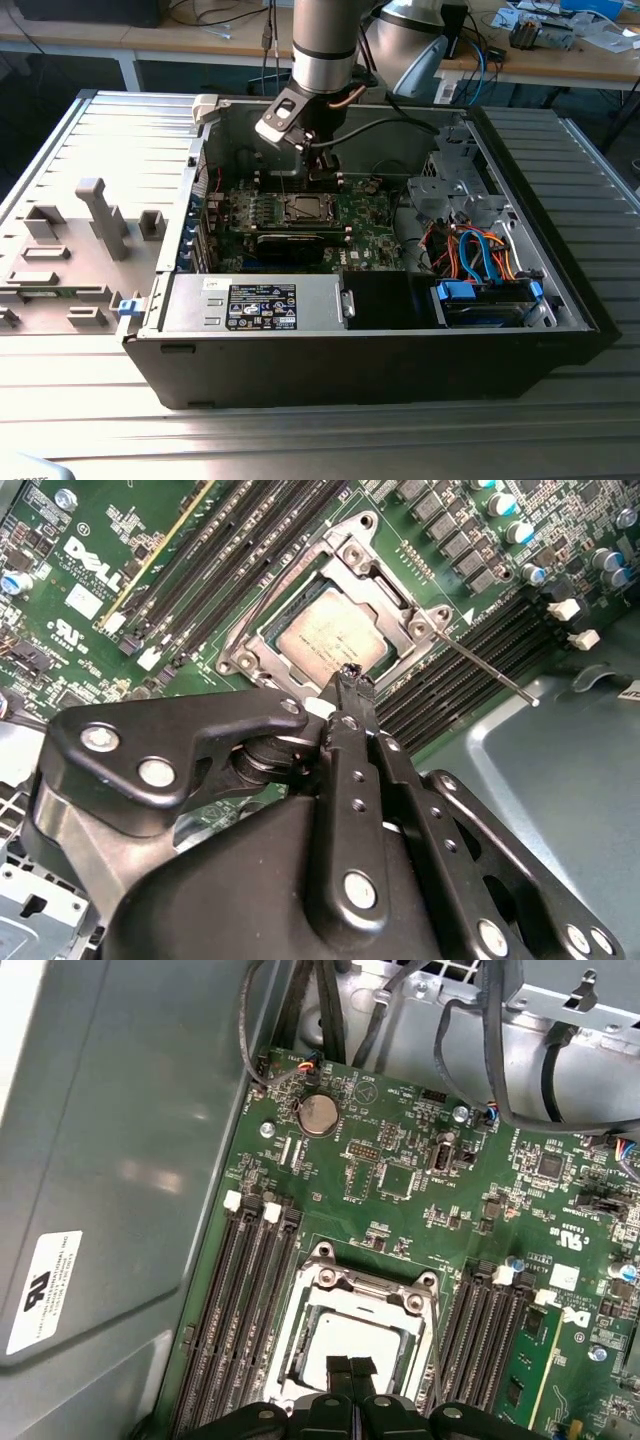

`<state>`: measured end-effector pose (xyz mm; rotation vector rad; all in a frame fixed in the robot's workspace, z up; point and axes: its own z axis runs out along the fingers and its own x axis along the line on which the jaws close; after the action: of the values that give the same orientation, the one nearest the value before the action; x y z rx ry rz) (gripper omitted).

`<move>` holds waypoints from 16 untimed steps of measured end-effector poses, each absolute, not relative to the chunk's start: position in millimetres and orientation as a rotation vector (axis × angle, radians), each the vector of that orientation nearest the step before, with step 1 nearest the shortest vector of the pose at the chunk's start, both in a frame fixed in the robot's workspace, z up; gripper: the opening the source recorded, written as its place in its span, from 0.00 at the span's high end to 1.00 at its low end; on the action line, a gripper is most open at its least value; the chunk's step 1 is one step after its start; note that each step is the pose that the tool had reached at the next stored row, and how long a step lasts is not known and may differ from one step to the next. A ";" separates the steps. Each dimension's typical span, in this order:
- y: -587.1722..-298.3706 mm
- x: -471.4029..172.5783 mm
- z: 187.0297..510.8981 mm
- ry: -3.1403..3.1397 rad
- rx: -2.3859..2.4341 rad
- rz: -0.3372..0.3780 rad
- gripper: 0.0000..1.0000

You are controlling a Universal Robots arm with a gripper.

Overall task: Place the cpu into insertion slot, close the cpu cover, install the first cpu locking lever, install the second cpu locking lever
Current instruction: 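Install the first cpu locking lever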

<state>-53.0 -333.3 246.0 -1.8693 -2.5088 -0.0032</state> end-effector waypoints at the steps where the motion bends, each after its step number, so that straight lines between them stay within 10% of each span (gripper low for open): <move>1: -333.3 -53.0 246.0 -2.510 -1.868 -0.003 0.89; 16: -333.3 -53.0 246.0 -2.559 -1.800 -0.003 0.89</move>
<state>-53.0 -333.3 246.0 -1.8004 -2.5586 -0.0027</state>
